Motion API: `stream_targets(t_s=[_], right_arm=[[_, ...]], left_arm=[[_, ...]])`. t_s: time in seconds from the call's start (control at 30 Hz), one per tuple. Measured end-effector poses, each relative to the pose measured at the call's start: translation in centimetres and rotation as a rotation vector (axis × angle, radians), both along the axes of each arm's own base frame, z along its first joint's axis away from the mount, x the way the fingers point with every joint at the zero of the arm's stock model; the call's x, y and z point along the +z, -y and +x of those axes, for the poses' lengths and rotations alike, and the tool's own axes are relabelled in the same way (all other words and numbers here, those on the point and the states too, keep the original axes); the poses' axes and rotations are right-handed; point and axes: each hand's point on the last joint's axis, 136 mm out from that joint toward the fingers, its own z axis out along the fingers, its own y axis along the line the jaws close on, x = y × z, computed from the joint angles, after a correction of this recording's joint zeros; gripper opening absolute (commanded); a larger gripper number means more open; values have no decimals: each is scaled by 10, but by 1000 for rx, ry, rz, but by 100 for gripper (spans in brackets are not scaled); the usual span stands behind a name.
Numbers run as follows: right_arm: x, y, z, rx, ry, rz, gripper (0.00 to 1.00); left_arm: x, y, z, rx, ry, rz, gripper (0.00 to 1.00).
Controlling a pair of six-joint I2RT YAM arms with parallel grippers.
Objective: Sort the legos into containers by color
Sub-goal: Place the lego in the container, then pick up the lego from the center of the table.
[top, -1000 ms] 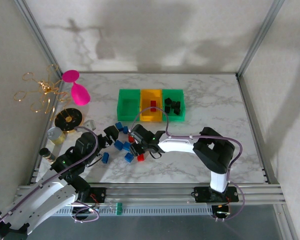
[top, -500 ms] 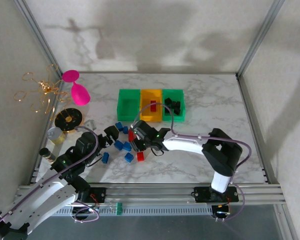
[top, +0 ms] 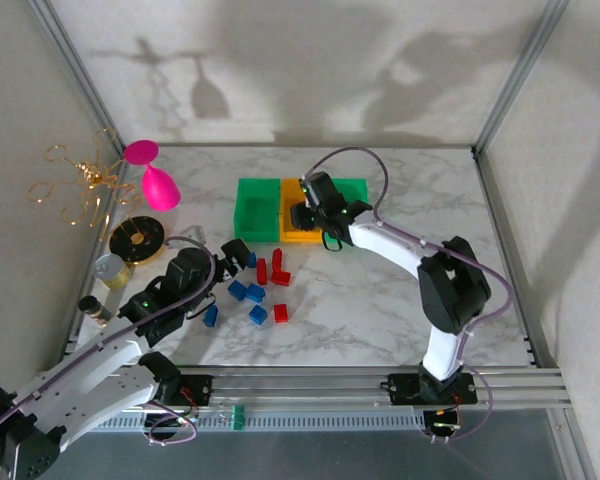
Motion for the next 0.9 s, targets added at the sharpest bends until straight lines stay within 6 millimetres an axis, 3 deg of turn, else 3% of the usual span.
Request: stream_targets(t_s=[0.13, 0.27, 0.53, 0.7, 0.9], right_arm=[[-16, -6, 30, -17, -1, -31, 45], [-27, -8, 52, -22, 6, -52, 55], [-14, -12, 57, -2, 35, -44, 62], [3, -4, 29, 25, 38, -31, 63], [23, -11, -29, 98, 49, -10, 65]], left_arm=[[1, 5, 8, -3, 4, 5, 100], [-1, 7, 11, -5, 2, 9, 100], [3, 10, 12, -16, 14, -8, 100], [12, 11, 8, -33, 32, -32, 100], [28, 8, -3, -47, 71, -68, 100]])
